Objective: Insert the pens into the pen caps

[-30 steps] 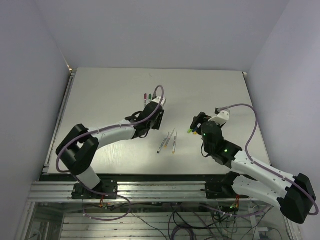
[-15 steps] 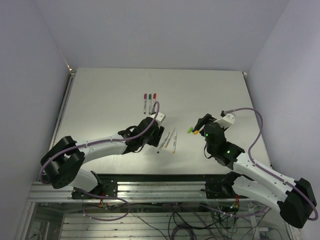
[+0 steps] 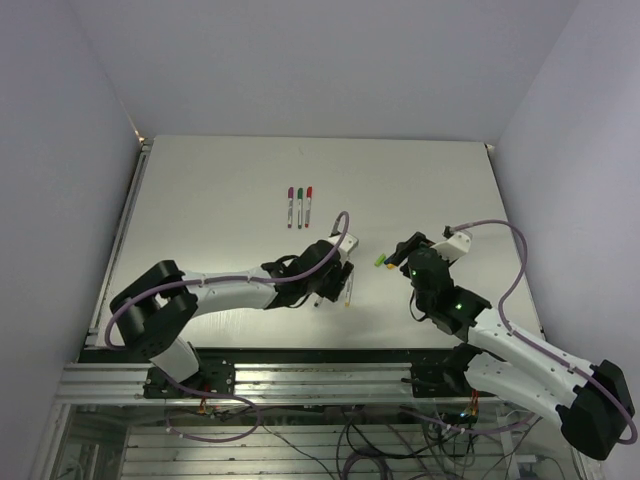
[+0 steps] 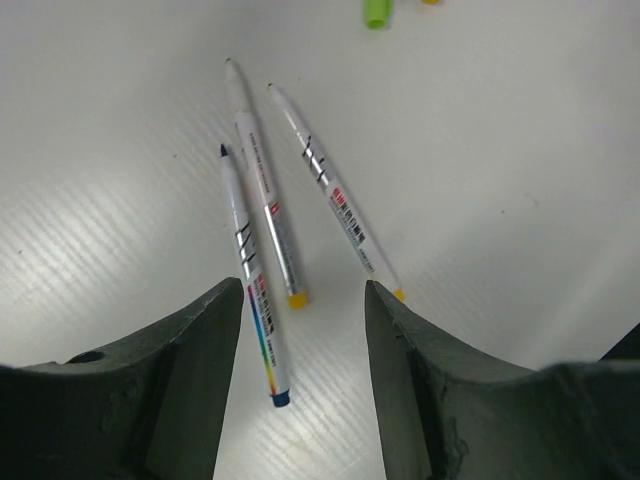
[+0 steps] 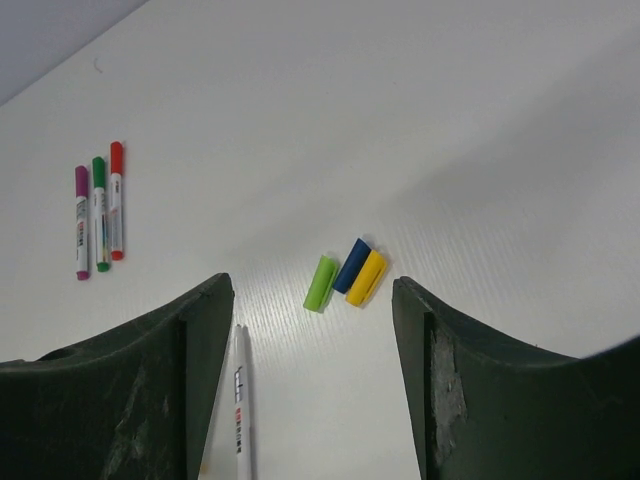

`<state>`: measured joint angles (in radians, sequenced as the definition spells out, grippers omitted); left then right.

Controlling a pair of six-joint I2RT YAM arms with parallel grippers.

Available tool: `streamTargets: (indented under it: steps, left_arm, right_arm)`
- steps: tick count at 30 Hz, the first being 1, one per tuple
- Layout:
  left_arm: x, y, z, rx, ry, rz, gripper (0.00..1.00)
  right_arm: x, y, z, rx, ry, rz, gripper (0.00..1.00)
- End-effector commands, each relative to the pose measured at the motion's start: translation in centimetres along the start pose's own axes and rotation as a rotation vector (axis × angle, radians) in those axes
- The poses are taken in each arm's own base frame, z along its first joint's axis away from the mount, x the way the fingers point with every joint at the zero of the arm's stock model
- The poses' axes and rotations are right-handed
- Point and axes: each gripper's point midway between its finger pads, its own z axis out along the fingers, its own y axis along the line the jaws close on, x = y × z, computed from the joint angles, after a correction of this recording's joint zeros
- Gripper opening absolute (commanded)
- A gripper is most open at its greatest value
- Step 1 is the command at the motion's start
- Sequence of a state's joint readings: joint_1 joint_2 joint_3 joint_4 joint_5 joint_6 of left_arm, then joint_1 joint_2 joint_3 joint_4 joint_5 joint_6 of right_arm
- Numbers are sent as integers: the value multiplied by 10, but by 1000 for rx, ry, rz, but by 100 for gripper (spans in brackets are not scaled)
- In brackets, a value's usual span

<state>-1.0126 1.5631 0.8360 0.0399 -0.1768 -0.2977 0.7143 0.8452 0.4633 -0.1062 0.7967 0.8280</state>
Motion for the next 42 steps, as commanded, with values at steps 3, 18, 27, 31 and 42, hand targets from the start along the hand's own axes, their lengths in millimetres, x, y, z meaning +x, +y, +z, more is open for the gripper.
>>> streamTargets:
  steps: [3, 18, 27, 31, 42]
  left_arm:
    - [-31, -28, 13, 75, -70, 24, 61]
    - [-13, -41, 42, 95, 8, 37, 47]
    - [-2, -41, 55, 79, 52, 50, 42]
    - [2, -37, 58, 56, 72, 50, 43]
    - [17, -28, 63, 0, 128, 50, 43]
  right_arm:
    - [0, -13, -2, 40, -12, 30, 64]
    - [2, -15, -3, 41, -11, 35, 63]
    - [3, -15, -3, 34, -11, 38, 63]
    - [2, -15, -4, 29, -12, 41, 62]
    - [6, -15, -3, 22, -4, 50, 61]
